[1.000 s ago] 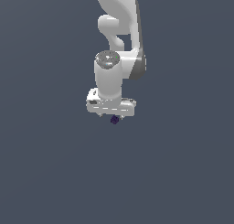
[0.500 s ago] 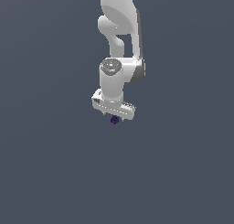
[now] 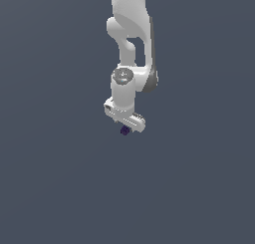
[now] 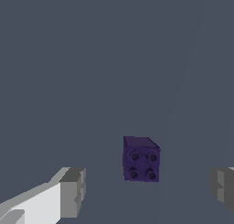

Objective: Pick up the object and move it to a goal position.

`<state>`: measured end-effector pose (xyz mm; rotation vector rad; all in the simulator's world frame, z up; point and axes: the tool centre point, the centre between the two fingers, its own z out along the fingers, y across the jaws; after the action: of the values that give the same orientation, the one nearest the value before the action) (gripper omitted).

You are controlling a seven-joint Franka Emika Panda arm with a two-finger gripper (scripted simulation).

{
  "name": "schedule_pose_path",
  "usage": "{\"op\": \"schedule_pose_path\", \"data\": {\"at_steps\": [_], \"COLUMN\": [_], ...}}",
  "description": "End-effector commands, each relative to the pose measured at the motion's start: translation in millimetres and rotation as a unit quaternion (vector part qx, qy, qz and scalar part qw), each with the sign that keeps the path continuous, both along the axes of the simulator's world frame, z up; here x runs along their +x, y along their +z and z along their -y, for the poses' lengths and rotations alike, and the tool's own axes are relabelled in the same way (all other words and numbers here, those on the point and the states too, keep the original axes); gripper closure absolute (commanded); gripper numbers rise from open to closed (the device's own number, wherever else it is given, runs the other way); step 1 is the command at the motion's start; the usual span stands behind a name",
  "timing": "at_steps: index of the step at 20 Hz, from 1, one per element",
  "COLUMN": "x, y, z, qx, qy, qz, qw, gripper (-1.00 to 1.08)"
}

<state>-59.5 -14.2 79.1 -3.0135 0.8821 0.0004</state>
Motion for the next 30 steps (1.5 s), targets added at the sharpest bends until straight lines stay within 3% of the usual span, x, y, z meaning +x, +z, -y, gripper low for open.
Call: {"op": "schedule_pose_path", "data": {"at_steps": [1, 11, 26, 27, 30], "x": [-4, -7, -8, -8, -8], "y": [-4, -10, -57, -57, -57], "z": [0, -1, -1, -1, -1], "qx": [0.0, -0.001, -0.001, -0.001, -0.001], "qy": [-0.015, -0.026, -0.028, -0.028, -0.028], "qz": [0.0, 0.0, 0.0, 0.0, 0.0], "qw": [0.9999, 0.9997, 0.9996, 0.9996, 0.9996], "gripper": [-0.92, -0.92, -0.92, 1.08, 1.08]}}
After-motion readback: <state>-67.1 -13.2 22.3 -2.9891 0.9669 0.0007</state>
